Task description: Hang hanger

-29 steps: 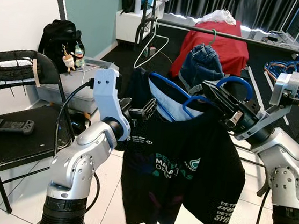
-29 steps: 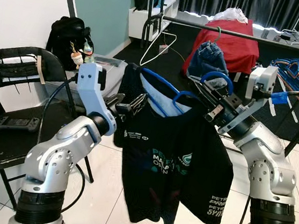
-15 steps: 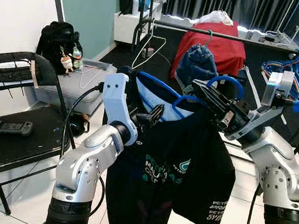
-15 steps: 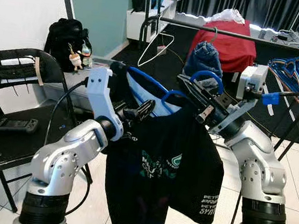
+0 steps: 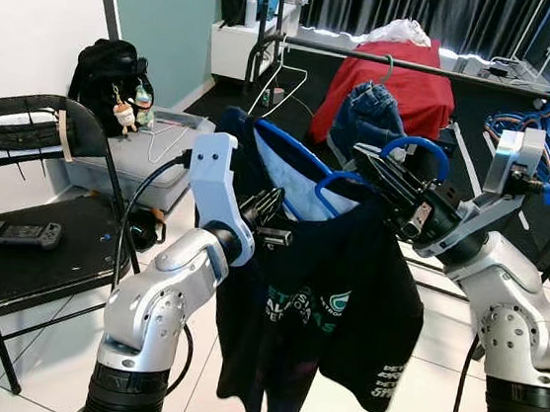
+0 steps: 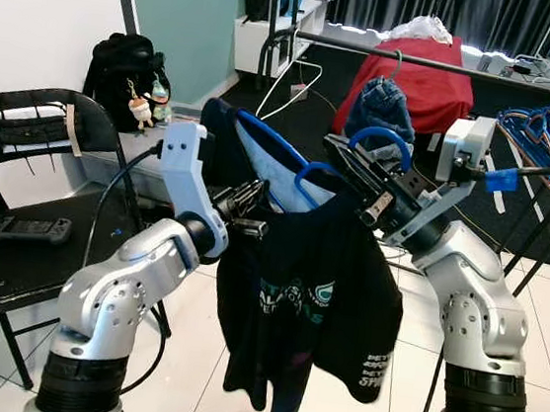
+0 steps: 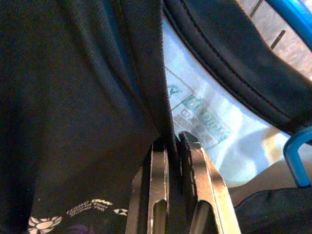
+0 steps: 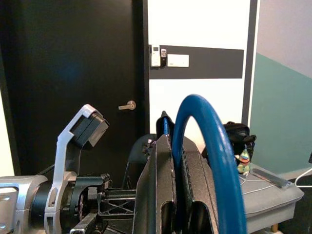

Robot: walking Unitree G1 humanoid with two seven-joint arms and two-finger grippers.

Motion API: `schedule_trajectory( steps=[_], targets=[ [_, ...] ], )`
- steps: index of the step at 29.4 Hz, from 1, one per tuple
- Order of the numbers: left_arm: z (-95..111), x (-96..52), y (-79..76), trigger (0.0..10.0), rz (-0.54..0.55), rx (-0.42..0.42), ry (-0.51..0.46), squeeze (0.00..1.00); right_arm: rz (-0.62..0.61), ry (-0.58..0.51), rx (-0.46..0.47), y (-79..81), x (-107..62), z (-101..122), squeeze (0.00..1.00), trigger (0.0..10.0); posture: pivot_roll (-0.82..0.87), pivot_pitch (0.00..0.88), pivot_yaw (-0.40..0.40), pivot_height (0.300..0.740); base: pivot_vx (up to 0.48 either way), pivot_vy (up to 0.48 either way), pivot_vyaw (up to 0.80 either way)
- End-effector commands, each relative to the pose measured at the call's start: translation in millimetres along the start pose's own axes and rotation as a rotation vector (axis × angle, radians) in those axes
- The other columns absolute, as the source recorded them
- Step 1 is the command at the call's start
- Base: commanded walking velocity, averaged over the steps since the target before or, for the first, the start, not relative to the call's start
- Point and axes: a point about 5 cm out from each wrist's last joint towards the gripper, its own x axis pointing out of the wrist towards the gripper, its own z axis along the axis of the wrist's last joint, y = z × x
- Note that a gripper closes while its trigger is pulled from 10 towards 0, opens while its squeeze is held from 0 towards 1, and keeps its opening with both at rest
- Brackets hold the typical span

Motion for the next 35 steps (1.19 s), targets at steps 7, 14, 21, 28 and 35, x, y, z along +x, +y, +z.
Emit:
schedule_trajectory(
  steps=[7,14,21,28,35],
  targets=[
    [45.5,-2.7,-15.6,0.0,-0.179,0.061,-0.222,0.0,-0.115,0.0,-0.045,-14.6,-5.0,5.3,0.0,0.0,-0.06,0.0,-0.04,0.736,0.0,0.0,0.0],
    [49.0,-15.1,-54.0,0.0,-0.532,0.157,-0.218,0.0,-0.265,0.035,-0.02,-28.2,0.1,-8.9,0.0,0.0,-0.06,0.0,-0.044,0.736,0.0,0.0,0.0],
    [30.8,-10.7,-40.7,10.0,-0.448,0.255,-0.127,0.0,-0.301,0.016,-0.008,-32.7,-1.6,-6.6,0.0,0.0,-0.06,0.0,-0.045,0.736,0.0,0.0,0.0],
    [18.9,-8.0,-34.2,10.0,-0.433,0.296,-0.073,1.0,-0.274,-0.013,-0.005,-29.4,1.4,-3.2,0.0,0.0,-0.06,0.0,-0.045,0.736,0.0,0.0,0.0],
    [9.3,-5.4,-30.7,10.0,-0.407,0.386,-0.008,0.0,-0.22,-0.044,0.003,-21.4,4.1,-0.6,0.0,0.0,-0.06,0.0,-0.041,0.736,0.0,0.0,0.0]
  ],
)
